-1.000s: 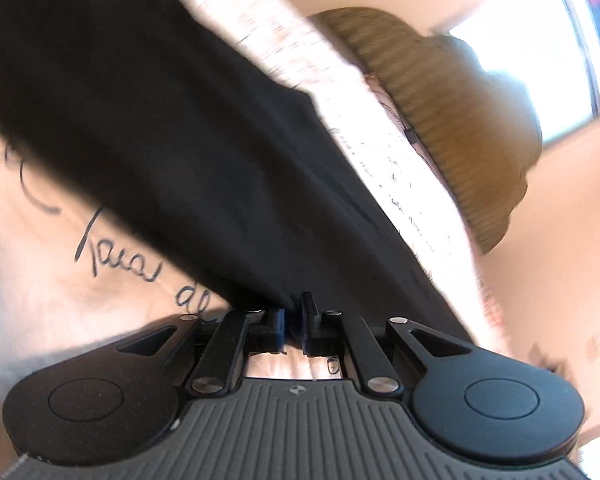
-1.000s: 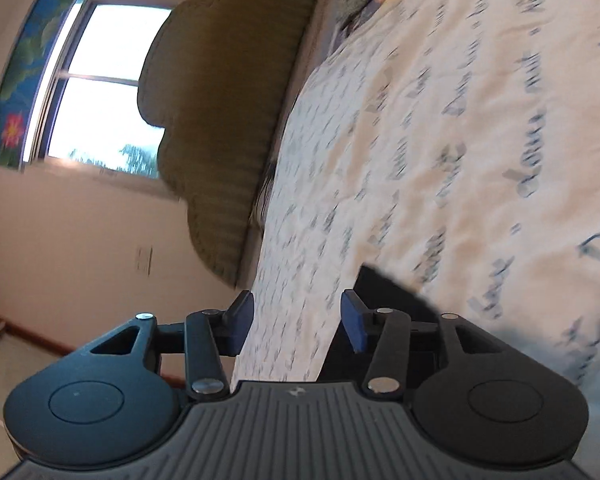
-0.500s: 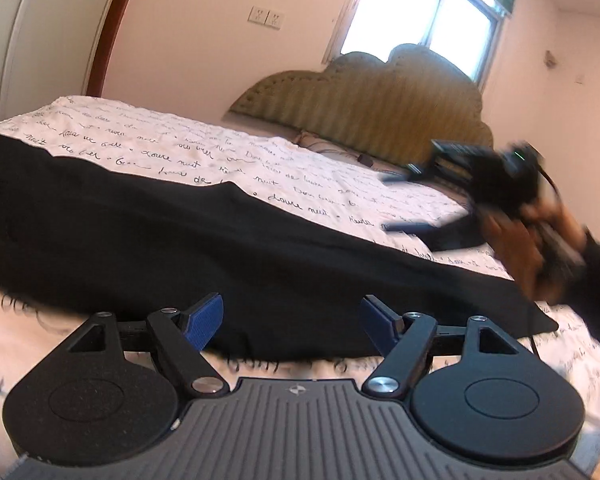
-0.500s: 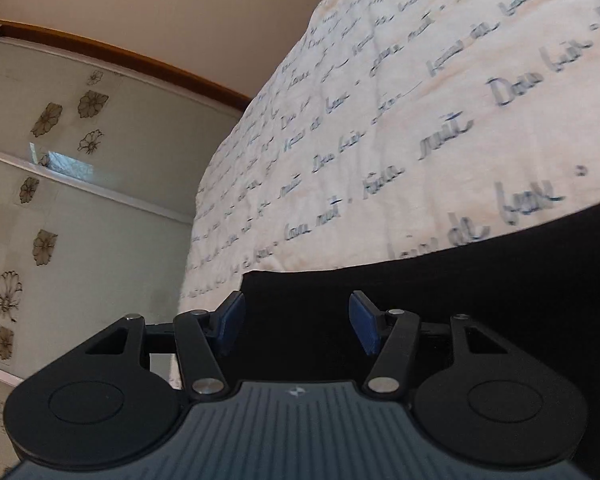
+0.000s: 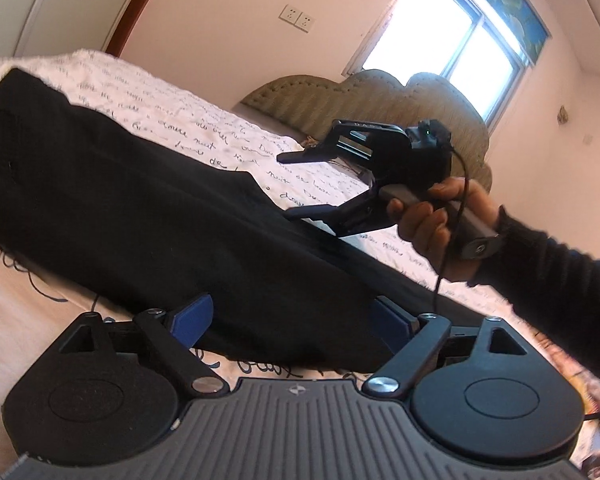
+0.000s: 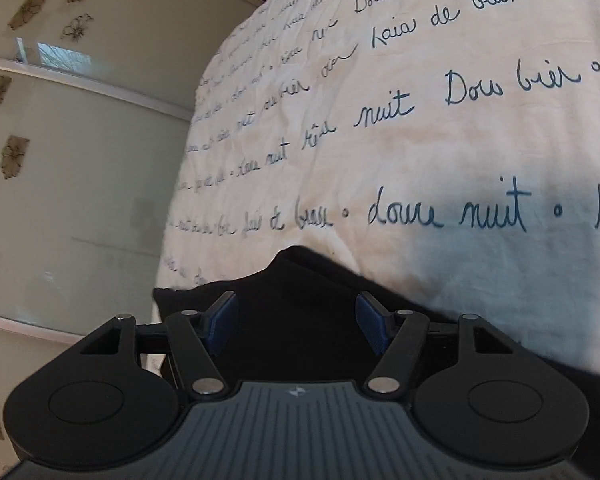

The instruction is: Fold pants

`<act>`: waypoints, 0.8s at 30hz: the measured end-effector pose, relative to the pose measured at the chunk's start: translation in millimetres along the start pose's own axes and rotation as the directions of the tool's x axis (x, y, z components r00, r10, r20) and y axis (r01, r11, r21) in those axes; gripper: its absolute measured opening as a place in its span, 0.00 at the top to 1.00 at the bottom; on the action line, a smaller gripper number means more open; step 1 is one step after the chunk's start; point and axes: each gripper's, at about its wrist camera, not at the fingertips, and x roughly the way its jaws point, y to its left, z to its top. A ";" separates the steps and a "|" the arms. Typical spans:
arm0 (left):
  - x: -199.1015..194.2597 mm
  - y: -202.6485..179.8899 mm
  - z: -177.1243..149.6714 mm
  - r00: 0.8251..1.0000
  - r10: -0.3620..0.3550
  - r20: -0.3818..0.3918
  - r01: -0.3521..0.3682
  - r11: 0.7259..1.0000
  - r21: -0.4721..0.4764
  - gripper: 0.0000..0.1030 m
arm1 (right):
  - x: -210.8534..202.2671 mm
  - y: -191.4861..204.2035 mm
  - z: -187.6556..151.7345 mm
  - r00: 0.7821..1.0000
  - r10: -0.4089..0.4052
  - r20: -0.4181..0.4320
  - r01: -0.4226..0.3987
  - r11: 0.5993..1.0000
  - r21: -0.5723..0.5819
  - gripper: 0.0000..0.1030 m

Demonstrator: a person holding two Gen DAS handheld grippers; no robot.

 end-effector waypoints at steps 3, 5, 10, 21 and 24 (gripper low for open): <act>1.3 5.6 1.5 1.000 -0.018 -0.003 0.018 0.999 -0.040 0.13 | -3.3 -1.2 4.6 0.999 0.023 0.023 -0.023 1.000 0.012 0.36; 0.8 5.0 -0.7 1.000 -0.026 -0.003 0.026 0.998 -0.049 0.12 | -0.1 -2.9 7.0 1.000 0.004 -0.003 -0.004 1.000 0.010 0.36; 0.1 8.8 -0.5 0.999 -0.043 -0.001 0.043 0.996 -0.072 0.11 | 6.6 -4.4 7.9 0.998 0.027 -0.057 -0.027 1.000 0.010 0.37; 2.0 17.0 -5.6 0.998 -0.056 0.001 0.055 0.994 -0.092 0.10 | 13.0 5.4 6.8 0.985 0.093 -0.148 -0.096 0.995 -0.016 0.37; 1.8 16.7 -5.2 0.998 -0.055 0.001 0.055 0.994 -0.091 0.10 | 24.4 3.1 8.7 0.984 0.088 -0.152 -0.089 0.996 0.002 0.34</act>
